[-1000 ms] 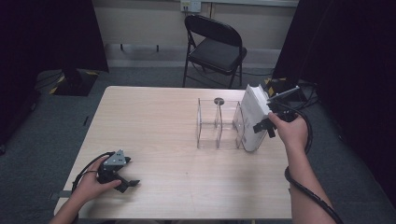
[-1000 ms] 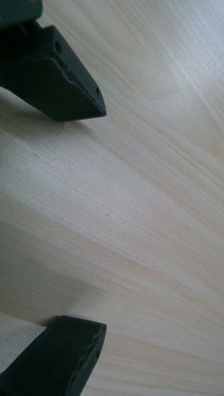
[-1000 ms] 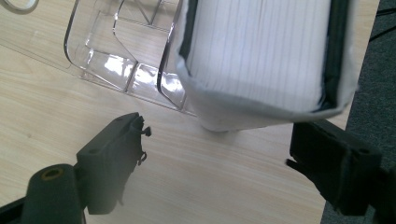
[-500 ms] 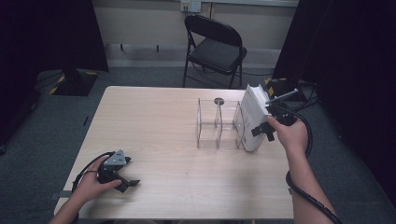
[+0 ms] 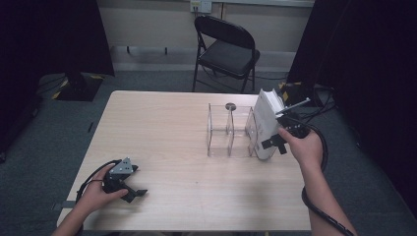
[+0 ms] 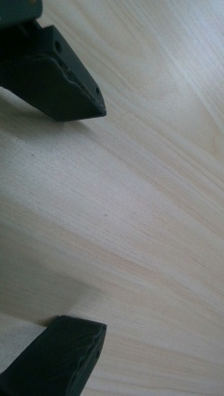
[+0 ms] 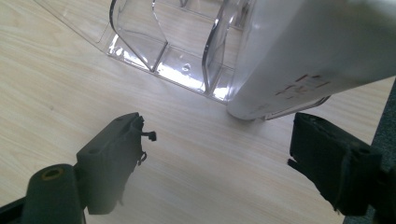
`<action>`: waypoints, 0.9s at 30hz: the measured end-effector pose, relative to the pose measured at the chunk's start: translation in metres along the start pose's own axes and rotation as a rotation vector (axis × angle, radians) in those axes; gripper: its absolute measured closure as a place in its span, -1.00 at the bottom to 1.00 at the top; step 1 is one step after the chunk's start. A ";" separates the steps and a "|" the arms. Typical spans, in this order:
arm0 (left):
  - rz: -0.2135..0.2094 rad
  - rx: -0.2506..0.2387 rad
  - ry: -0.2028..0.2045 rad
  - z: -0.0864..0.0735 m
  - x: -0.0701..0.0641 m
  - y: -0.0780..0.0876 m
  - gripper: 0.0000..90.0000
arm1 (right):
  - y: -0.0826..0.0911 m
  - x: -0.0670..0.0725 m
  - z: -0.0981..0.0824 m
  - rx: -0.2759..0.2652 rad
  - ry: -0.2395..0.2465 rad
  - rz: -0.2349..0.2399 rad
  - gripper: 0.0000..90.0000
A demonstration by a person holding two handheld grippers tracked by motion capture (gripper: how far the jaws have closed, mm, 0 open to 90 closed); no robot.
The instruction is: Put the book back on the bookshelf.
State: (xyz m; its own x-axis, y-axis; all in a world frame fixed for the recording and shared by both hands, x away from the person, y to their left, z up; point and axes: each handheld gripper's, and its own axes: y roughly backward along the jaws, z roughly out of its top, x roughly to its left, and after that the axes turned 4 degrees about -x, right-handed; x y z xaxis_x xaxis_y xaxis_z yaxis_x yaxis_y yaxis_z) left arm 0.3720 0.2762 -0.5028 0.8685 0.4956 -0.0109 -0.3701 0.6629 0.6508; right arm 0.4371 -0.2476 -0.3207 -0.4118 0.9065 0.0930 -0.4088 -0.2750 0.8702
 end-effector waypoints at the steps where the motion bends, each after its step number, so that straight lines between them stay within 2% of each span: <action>1: 0.000 0.000 0.000 0.000 0.000 0.000 -1.00 | -0.001 0.001 -0.001 0.001 0.000 0.000 -0.64; 6: 0.006 -0.005 0.001 0.000 0.000 0.000 -1.00 | -0.004 0.005 -0.006 0.010 0.012 0.009 -0.65; 8: 0.006 -0.006 0.001 0.000 0.000 0.000 -1.00 | -0.006 0.005 -0.007 0.014 0.031 0.013 -0.65; 10: 0.006 -0.006 0.001 0.000 0.000 0.000 -1.00 | -0.006 0.006 -0.008 0.009 0.025 0.008 -0.65; 21: 0.007 -0.006 -0.001 0.000 0.000 -0.001 -1.00 | -0.013 0.011 -0.013 0.004 0.046 0.050 -0.66; 27: 0.007 -0.006 -0.001 0.000 0.000 -0.001 -1.00 | -0.016 0.017 -0.015 0.016 0.060 0.047 -0.66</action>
State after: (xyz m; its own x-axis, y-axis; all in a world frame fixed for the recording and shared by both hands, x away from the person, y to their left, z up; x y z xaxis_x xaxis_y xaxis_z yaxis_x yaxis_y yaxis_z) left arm 0.3720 0.2758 -0.5033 0.8663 0.4995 -0.0055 -0.3781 0.6628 0.6463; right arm 0.4249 -0.2322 -0.3404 -0.4787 0.8717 0.1045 -0.3749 -0.3106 0.8735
